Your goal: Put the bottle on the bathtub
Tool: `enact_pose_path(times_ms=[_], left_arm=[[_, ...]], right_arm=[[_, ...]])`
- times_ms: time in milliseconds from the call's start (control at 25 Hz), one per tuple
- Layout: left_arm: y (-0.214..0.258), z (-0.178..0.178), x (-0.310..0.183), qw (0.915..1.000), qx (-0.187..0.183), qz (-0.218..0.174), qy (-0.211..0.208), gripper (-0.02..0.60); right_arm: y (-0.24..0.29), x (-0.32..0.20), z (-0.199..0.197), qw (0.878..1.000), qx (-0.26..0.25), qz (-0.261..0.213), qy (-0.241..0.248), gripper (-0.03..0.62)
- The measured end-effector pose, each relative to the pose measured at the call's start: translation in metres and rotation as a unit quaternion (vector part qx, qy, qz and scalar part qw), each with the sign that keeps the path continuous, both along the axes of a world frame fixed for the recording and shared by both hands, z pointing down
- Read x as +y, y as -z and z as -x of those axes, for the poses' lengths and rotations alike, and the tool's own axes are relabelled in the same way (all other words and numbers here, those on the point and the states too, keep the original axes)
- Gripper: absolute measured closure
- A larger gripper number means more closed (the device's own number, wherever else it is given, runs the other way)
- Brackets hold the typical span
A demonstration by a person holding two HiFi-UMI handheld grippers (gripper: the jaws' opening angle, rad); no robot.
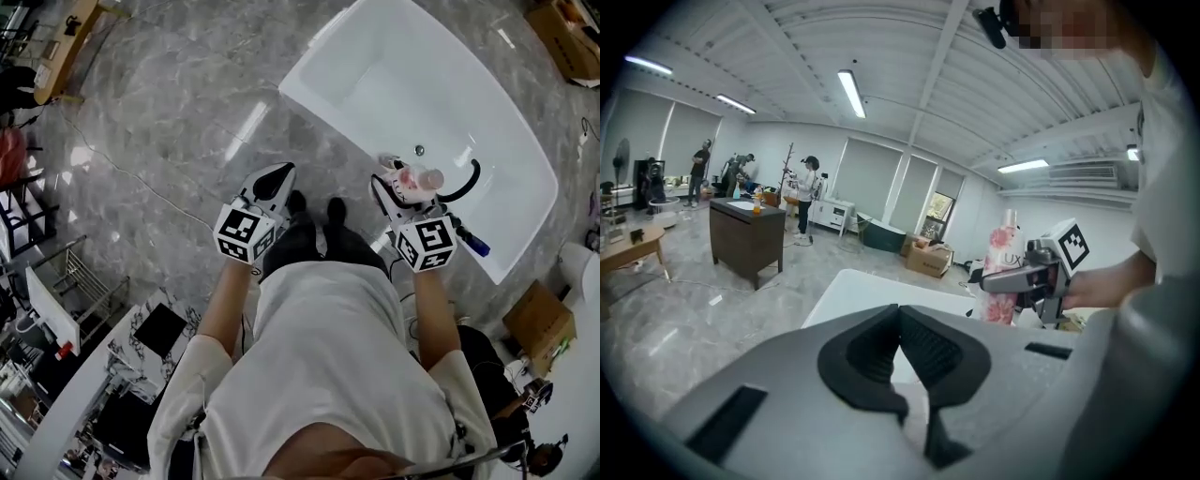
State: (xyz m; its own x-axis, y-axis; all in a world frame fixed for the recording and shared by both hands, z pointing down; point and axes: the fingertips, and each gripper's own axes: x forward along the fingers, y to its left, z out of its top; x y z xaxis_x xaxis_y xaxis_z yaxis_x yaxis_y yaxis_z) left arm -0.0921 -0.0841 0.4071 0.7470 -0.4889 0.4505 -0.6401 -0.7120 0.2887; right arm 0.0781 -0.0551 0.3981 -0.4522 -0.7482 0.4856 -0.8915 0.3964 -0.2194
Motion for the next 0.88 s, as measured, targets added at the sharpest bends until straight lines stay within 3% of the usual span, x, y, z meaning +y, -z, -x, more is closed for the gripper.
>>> enact_pose_path(times_ms=[400,560,880], left_arm=[[-0.065,-0.002,-0.047,0.9989,-0.013,0.024,-0.039,0.574],[-0.093,-0.001,-0.044,0.9983,-0.017,0.027,-0.049,0.574],[-0.168,0.003,-0.076,0.9979,-0.027,0.047,-0.037,0.574]], right_arm=[[-0.071,-0.056,0.006,0.999,0.01,0.015,-0.046,0.358],[-0.106,-0.058,0.009,0.997,0.014,0.02,-0.073,0.358],[-0.203,-0.106,0.015,0.996,0.009,0.045,-0.082,0.358]])
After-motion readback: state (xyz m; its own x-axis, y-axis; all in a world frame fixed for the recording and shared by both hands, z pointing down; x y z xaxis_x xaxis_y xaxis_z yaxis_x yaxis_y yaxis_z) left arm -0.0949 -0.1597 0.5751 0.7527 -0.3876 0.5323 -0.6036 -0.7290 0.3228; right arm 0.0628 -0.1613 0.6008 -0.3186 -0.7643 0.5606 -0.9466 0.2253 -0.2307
